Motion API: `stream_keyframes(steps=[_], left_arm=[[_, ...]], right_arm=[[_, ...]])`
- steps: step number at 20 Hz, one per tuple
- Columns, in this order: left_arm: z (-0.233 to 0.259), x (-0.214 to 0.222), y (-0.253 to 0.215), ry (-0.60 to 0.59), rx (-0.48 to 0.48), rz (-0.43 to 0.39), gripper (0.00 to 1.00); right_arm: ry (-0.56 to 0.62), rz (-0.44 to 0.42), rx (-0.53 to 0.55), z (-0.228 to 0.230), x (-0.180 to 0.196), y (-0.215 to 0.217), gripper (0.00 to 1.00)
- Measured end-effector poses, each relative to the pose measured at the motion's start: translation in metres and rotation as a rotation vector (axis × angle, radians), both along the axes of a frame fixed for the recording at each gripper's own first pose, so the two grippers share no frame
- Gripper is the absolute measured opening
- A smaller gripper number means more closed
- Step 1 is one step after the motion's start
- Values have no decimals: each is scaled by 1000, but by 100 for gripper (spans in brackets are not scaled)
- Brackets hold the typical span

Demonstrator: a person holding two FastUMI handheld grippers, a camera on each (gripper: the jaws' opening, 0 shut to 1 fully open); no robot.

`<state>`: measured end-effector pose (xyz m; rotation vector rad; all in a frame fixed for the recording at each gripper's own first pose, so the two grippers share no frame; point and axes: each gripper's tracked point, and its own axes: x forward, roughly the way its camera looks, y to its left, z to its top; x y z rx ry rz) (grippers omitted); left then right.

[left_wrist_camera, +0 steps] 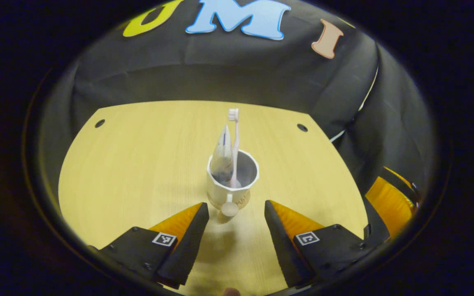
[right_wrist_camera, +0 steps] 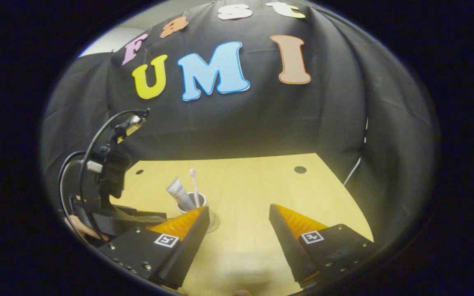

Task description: Put the toothbrush and toothpaste on the desktop into the cup, then pick up the cup and place it on the coaster on the desktop.

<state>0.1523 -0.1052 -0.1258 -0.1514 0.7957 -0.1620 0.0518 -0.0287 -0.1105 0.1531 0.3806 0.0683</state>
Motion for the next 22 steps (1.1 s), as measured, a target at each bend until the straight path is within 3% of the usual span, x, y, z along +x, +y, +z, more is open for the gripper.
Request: stream_keyframes(steps=[2,6,8,9,13,14,17,18,21,22], left_arm=[[17,-5,10,-95,-9,44,90],[51,-11,25,-276,-24,104,90],[70,-14,37,-366,0,116,87],[77,-14,43,-410,21,118,92],[107,-21,65,-565,112,110,87],[114,-23,69,-596,129,106,91],[125,-25,72,-646,147,84,87],[130,-25,71,-659,148,77,87],[138,-21,74,-688,147,65,89],[141,-22,77,-694,140,58,87]], right_arm=[[-26,23,-8,8,1,3,88],[-75,35,-30,26,3,5,92],[-117,16,-38,38,3,5,92],[-137,3,-43,43,2,5,92],[-189,-44,-62,60,-5,7,92],[-210,-57,-75,65,-6,7,92],[-239,-83,-111,69,-13,8,92],[-238,-85,-123,67,-12,7,87],[-239,-100,-168,70,-13,5,87],[-239,-107,-183,69,-14,5,92]])
